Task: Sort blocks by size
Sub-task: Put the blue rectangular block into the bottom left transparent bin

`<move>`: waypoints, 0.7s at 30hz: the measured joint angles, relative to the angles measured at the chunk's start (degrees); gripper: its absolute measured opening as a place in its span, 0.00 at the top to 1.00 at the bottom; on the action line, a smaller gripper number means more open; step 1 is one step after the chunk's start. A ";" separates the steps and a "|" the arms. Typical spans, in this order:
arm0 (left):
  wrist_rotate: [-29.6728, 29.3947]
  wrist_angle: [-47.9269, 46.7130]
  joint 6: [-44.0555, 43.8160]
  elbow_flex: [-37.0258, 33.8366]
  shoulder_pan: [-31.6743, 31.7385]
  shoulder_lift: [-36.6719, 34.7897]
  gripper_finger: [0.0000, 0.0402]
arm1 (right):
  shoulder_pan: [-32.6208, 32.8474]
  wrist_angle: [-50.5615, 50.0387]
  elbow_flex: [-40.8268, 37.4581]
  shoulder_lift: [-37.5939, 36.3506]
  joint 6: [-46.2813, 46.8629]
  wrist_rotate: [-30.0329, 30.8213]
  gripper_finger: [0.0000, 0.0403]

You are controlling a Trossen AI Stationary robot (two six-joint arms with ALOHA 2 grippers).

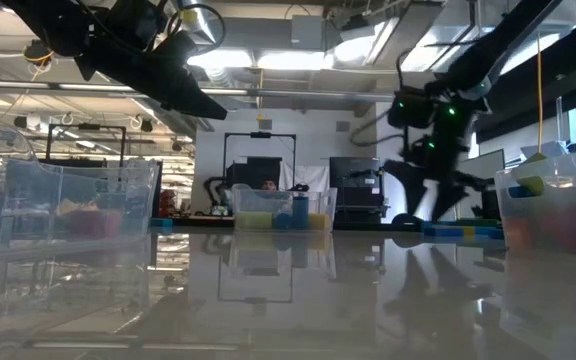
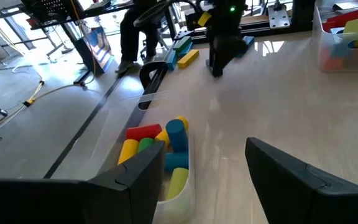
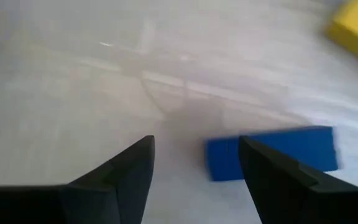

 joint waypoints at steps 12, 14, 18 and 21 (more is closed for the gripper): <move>0.00 -0.01 0.01 0.00 0.00 0.00 0.46 | 4.58 -13.75 13.99 -0.11 -17.52 2.38 0.42; 0.00 -0.05 0.00 0.00 0.00 0.00 0.46 | 4.60 -17.37 15.58 -0.22 -23.88 3.46 0.42; 0.00 -0.22 -0.05 0.00 0.00 0.00 0.46 | 4.67 -21.73 16.26 -0.22 -38.15 7.00 0.42; 0.00 -0.41 -0.05 0.00 0.00 0.00 0.46 | 4.60 -23.67 16.29 0.31 -43.56 7.37 0.42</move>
